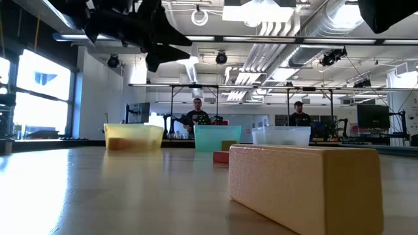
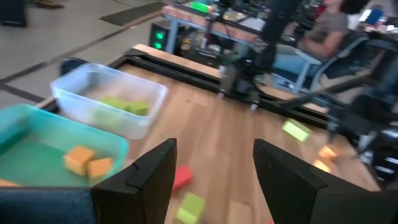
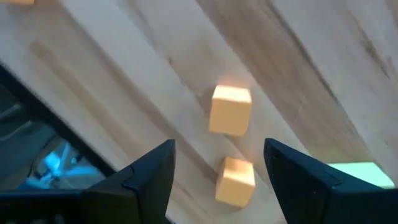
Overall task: Sort & place blocks by color
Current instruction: Put the yellow block into the green bin
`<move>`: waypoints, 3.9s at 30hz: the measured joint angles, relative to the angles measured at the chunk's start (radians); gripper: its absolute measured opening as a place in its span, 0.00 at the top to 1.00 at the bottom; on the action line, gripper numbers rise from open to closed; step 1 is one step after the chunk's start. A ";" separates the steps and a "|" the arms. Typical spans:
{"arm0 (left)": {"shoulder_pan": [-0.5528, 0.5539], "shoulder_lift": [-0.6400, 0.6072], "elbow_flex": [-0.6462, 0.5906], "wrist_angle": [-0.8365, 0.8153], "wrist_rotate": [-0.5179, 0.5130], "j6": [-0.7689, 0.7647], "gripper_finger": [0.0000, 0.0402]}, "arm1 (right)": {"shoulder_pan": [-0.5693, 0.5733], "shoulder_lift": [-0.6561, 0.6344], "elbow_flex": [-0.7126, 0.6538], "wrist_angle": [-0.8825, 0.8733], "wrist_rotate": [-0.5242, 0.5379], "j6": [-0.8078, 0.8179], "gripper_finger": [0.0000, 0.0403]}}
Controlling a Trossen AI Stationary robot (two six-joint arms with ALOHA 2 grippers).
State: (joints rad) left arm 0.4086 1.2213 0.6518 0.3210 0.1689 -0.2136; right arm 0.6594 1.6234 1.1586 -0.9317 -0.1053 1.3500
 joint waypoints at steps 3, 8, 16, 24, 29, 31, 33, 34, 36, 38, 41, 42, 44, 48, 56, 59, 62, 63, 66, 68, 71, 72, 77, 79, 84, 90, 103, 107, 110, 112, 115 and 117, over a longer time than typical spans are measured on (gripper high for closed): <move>-0.038 0.000 0.000 0.000 0.000 -0.021 0.50 | 0.005 0.000 -0.026 0.025 0.041 0.020 0.41; -0.092 0.000 0.000 -0.001 -0.045 -0.023 0.50 | 0.004 0.000 -0.083 0.103 0.044 0.022 0.40; -0.134 0.000 0.000 -0.002 -0.053 -0.023 0.50 | 0.005 0.000 -0.205 0.216 -0.002 0.060 0.40; -0.142 0.000 0.000 -0.002 -0.102 -0.020 0.50 | 0.005 0.000 -0.276 0.363 -0.004 0.063 0.40; -0.128 0.000 0.000 -0.002 -0.103 -0.020 0.50 | -0.001 0.000 -0.276 0.345 0.001 0.065 0.46; -0.121 0.000 0.000 -0.002 -0.103 -0.020 0.50 | -0.006 0.000 -0.276 0.345 0.002 0.067 0.52; -0.112 0.000 0.000 -0.002 -0.103 -0.019 0.50 | -0.013 0.000 -0.276 0.345 0.002 0.067 0.60; -0.108 0.000 0.000 -0.002 -0.102 -0.019 0.50 | -0.018 0.003 -0.275 0.346 0.000 0.070 0.63; -0.097 0.000 0.000 -0.002 -0.102 -0.019 0.50 | -0.031 0.010 -0.272 0.347 -0.016 0.091 0.70; -0.085 0.000 0.000 -0.002 -0.102 -0.017 0.50 | -0.046 0.021 -0.271 0.353 -0.040 0.106 0.75; -0.067 0.000 0.000 -0.002 -0.102 0.021 0.50 | -0.069 0.024 -0.271 0.369 -0.059 0.117 0.75; -0.061 0.000 0.000 -0.002 -0.102 0.039 0.50 | -0.080 0.024 -0.272 0.382 -0.062 0.117 0.75; -0.050 0.000 0.000 -0.002 -0.103 0.073 0.50 | -0.103 0.018 -0.272 0.411 -0.067 0.116 0.75; -0.030 0.000 0.000 -0.002 -0.103 0.115 0.50 | -0.160 -0.003 -0.278 0.450 -0.037 0.116 0.75; 0.005 0.000 0.000 -0.002 -0.102 0.120 0.50 | -0.337 -0.060 -0.277 0.533 0.035 0.031 0.75; 0.020 0.000 0.000 -0.002 -0.102 0.121 0.50 | -0.421 -0.059 -0.278 0.590 0.038 -0.033 0.75; 0.032 0.000 0.000 -0.003 -0.102 0.121 0.50 | -0.502 -0.060 -0.277 0.661 0.044 -0.098 0.75; 0.034 0.000 0.000 -0.003 -0.102 0.121 0.50 | -0.529 -0.060 -0.277 0.687 0.045 -0.118 0.75; 0.042 0.000 0.000 -0.009 -0.102 0.126 0.50 | -0.608 -0.060 -0.277 0.777 0.053 -0.177 0.75; 0.044 0.000 0.000 -0.010 -0.093 0.148 0.50 | -0.658 -0.060 -0.277 0.833 0.071 -0.211 0.75; 0.044 0.000 0.000 -0.010 -0.091 0.199 0.50 | -0.732 -0.060 -0.277 0.913 0.078 -0.267 0.75; 0.044 0.000 0.000 -0.010 -0.091 0.211 0.50 | -0.754 -0.060 -0.277 0.940 0.078 -0.283 0.75; 0.044 0.000 0.000 -0.010 -0.091 0.225 0.50 | -0.858 -0.060 -0.276 1.022 0.068 -0.370 0.75; 0.044 0.000 0.000 -0.010 -0.092 0.225 0.50 | -0.898 -0.060 -0.276 1.043 0.056 -0.412 0.75; 0.044 0.000 0.000 -0.010 -0.092 0.204 0.50 | -0.997 -0.060 -0.275 1.080 0.045 -0.538 0.75; 0.044 0.000 0.000 -0.015 -0.094 0.110 0.50 | -1.095 -0.060 -0.275 1.117 0.046 -0.776 0.75; 0.042 0.000 0.000 -0.053 -0.107 -0.176 0.50 | -1.151 -0.059 -0.275 1.177 0.023 -1.191 0.75; 0.042 0.000 0.011 -0.068 -0.113 -0.173 0.50 | -1.151 -0.041 -0.275 1.178 0.013 -1.220 0.75; 0.042 0.000 0.056 -0.098 -0.126 -0.113 0.50 | -1.151 -0.006 -0.275 1.178 0.001 -1.246 0.75; 0.042 0.000 0.100 -0.140 -0.152 -0.063 0.50 | -1.148 0.018 -0.275 1.177 0.018 -1.253 0.75; 0.042 0.000 0.165 -0.233 -0.186 0.011 0.50 | -1.147 0.036 -0.275 1.187 0.037 -1.238 0.75; 0.045 0.000 0.201 -0.294 -0.213 0.066 0.50 | -1.151 0.047 -0.275 1.185 0.038 -1.230 0.75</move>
State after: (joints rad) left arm 0.4536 1.2217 0.8523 0.0273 -0.0446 -0.1478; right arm -0.4911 1.6706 0.8837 0.2531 -0.0677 0.1203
